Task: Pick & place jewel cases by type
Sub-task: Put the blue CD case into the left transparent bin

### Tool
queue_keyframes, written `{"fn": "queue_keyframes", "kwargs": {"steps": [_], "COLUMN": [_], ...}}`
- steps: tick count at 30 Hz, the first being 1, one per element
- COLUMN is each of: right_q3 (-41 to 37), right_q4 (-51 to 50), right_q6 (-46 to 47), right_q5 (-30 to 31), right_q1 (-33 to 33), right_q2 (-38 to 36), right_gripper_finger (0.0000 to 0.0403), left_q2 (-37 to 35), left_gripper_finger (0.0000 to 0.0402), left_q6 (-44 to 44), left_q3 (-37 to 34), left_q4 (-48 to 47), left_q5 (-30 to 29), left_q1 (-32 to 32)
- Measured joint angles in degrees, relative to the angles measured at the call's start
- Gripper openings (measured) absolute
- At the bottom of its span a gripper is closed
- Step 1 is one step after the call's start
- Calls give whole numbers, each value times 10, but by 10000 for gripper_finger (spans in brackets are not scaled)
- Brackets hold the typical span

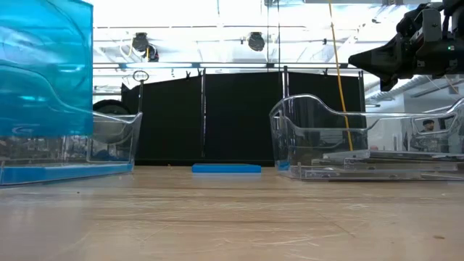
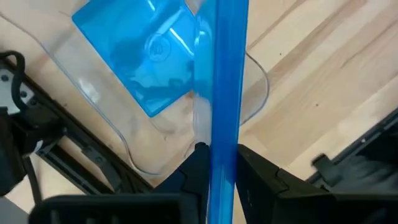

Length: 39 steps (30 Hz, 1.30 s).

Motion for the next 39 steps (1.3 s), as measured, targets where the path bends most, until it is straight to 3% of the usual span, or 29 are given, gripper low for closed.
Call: {"fn": "queue_keyframes", "kwargs": {"steps": [6, 12, 16, 25, 29, 33, 39], "right_q3": [0, 0, 0, 0, 0, 0, 0], "right_q4": [0, 0, 0, 0, 0, 0, 0], "right_q6": [0, 0, 0, 0, 0, 0, 0], "right_q5": [0, 0, 0, 0, 0, 0, 0], "right_q1": [0, 0, 0, 0, 0, 0, 0], "right_q2": [0, 0, 0, 0, 0, 0, 0], "right_gripper_finger": [4, 4, 4, 4, 4, 4, 4], "left_q2": [0, 0, 0, -19, -34, -33, 3], "left_gripper_finger": [143, 226, 259, 251, 244, 247, 248], "left_q6": [13, 51, 107, 133, 150, 207, 210], "left_q3": [-21, -47, -47, -30, -30, -29, -29], "left_q4": [0, -1, 0, 2, 74, 150, 99], "left_q5": [-47, -28, -30, -90, -131, -117, -112], "left_q1": [1, 13, 31, 61, 68, 68, 83]}}
